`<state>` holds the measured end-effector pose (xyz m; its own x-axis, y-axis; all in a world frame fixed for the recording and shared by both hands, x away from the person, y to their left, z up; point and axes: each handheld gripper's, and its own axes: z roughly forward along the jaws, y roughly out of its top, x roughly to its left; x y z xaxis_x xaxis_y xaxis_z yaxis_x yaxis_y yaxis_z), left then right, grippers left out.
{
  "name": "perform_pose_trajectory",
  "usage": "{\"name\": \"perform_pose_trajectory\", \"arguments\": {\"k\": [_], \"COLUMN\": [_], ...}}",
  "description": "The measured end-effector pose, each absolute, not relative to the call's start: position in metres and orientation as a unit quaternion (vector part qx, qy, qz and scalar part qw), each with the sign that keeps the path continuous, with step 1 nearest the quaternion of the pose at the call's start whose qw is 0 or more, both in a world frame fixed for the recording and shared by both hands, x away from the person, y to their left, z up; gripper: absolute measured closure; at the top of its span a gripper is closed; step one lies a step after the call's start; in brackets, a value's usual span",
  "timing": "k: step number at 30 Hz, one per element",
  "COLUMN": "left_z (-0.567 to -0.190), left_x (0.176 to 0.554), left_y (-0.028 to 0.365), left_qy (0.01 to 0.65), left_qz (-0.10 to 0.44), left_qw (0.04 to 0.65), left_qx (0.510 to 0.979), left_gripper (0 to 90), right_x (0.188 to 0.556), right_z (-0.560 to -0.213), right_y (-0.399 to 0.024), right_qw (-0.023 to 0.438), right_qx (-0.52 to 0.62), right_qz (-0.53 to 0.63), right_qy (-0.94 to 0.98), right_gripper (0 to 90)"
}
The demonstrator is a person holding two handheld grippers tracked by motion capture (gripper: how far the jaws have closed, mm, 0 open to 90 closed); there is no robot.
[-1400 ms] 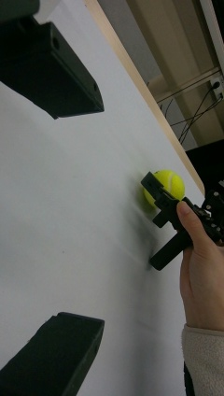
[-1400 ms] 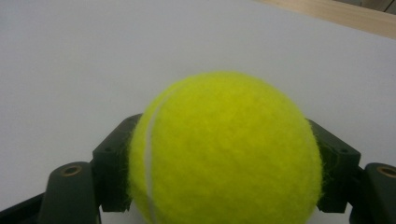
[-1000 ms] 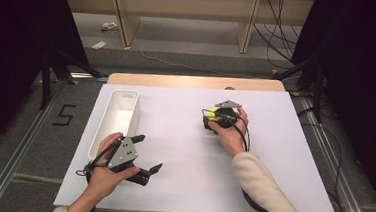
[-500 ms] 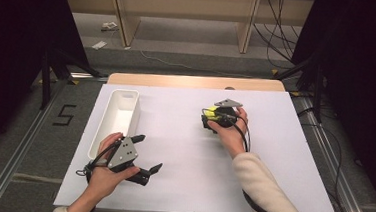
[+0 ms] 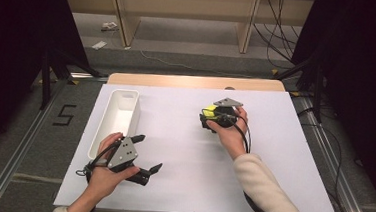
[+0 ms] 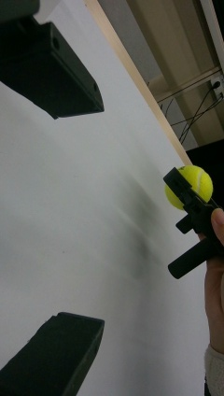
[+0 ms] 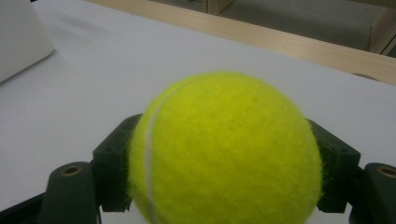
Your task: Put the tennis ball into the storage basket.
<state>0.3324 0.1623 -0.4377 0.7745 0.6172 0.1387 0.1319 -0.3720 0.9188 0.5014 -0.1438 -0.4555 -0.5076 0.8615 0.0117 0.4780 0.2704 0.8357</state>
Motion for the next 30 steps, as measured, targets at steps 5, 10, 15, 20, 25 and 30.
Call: {"name": "perform_pose_trajectory", "arguments": {"k": [5,10,15,20,25,30], "left_z": [-0.438,-0.438,-0.438,-0.438,-0.437,-0.437], "left_x": [0.332,0.332,0.332,0.332,0.332,0.332], "left_y": [0.162,0.162,0.162,0.162,0.162,0.162], "left_qy": [0.235,0.236,0.235,0.236,0.235,0.236], "left_qz": [0.240,0.240,0.240,0.240,0.240,0.240], "left_qw": [0.507,0.507,0.507,0.507,0.507,0.507], "left_qx": [0.794,0.794,0.794,0.794,0.794,0.793], "left_gripper": [0.0,0.0,0.0,0.0,0.0,0.0], "right_x": [0.498,0.495,0.491,0.489,0.485,0.483], "right_z": [-0.454,-0.452,-0.447,-0.446,-0.443,-0.440], "right_y": [-0.144,-0.143,-0.141,-0.137,-0.128,-0.124], "right_qw": [0.230,0.230,0.231,0.228,0.226,0.225], "right_qx": [0.437,0.432,0.426,0.418,0.409,0.402], "right_qz": [0.418,0.422,0.429,0.431,0.437,0.442], "right_qy": [0.763,0.763,0.763,0.766,0.768,0.770], "right_gripper": [25.9,25.9,25.9,25.9,25.9,25.9]}}
